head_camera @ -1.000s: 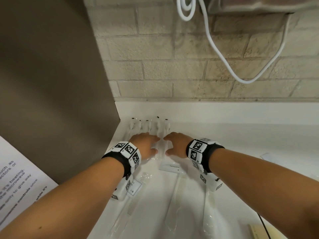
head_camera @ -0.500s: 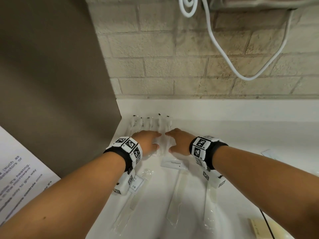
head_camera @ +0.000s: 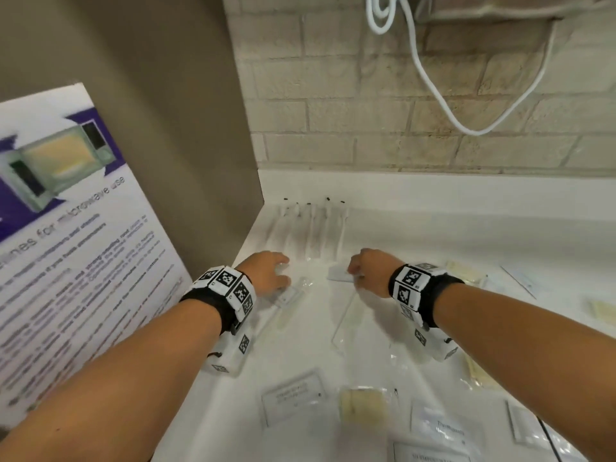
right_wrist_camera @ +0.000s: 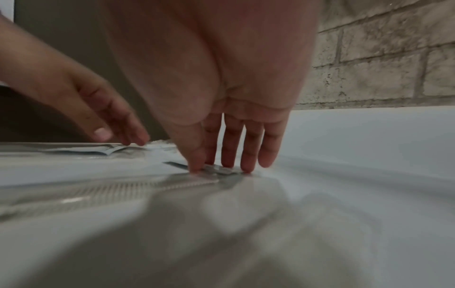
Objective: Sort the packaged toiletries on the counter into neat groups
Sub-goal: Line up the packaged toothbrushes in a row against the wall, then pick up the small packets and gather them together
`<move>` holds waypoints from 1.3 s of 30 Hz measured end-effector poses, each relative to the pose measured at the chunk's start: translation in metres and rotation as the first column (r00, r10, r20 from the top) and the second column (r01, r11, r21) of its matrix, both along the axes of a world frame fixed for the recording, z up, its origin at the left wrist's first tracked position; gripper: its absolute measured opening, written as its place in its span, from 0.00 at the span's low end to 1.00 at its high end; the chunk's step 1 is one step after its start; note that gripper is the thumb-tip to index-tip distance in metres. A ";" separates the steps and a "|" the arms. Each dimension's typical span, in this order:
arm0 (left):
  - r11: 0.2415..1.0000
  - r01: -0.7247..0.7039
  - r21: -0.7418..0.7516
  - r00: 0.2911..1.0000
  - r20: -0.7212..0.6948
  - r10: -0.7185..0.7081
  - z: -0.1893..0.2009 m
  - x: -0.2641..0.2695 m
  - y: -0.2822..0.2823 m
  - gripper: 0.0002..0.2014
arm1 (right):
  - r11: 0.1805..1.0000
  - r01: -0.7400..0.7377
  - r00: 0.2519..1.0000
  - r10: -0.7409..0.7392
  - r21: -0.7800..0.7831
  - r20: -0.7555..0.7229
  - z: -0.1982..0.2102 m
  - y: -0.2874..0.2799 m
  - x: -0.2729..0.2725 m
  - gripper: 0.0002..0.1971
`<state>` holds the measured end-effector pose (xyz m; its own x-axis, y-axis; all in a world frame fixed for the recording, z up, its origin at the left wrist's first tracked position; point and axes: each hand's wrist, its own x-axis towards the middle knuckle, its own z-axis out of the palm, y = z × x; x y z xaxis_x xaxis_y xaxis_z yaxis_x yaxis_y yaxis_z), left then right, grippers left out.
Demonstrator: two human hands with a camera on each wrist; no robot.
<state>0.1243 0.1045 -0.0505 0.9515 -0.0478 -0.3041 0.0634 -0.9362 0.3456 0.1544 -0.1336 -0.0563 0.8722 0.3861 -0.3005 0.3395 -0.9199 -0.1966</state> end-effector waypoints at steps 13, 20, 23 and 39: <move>0.992 -0.083 -0.096 0.997 -0.004 0.083 -0.017 -0.059 -0.015 0.23 | 0.990 0.106 0.994 -0.109 0.097 0.028 0.005 -0.018 -0.044 0.16; 0.972 0.075 -0.224 0.997 0.018 -0.073 -0.001 -0.081 -0.023 0.18 | 0.944 0.172 0.984 -0.175 0.281 -0.015 0.022 -0.028 -0.061 0.06; 0.973 0.099 -0.211 0.994 -0.013 -0.105 -0.005 -0.092 -0.032 0.19 | 0.933 0.209 0.978 -0.198 0.295 -0.066 0.032 -0.042 -0.076 0.05; 0.962 0.272 -0.010 0.898 0.362 -0.251 -0.001 -0.113 -0.152 0.17 | 0.890 0.405 0.913 -0.406 0.208 -0.037 0.037 -0.145 -0.163 0.14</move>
<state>0.0112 -0.0471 -0.0513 0.9464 -0.3170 0.0617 -0.3177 -0.8796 0.3542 -0.0088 -0.2786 -0.0194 0.9679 0.0510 -0.2459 -0.0523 -0.9167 -0.3961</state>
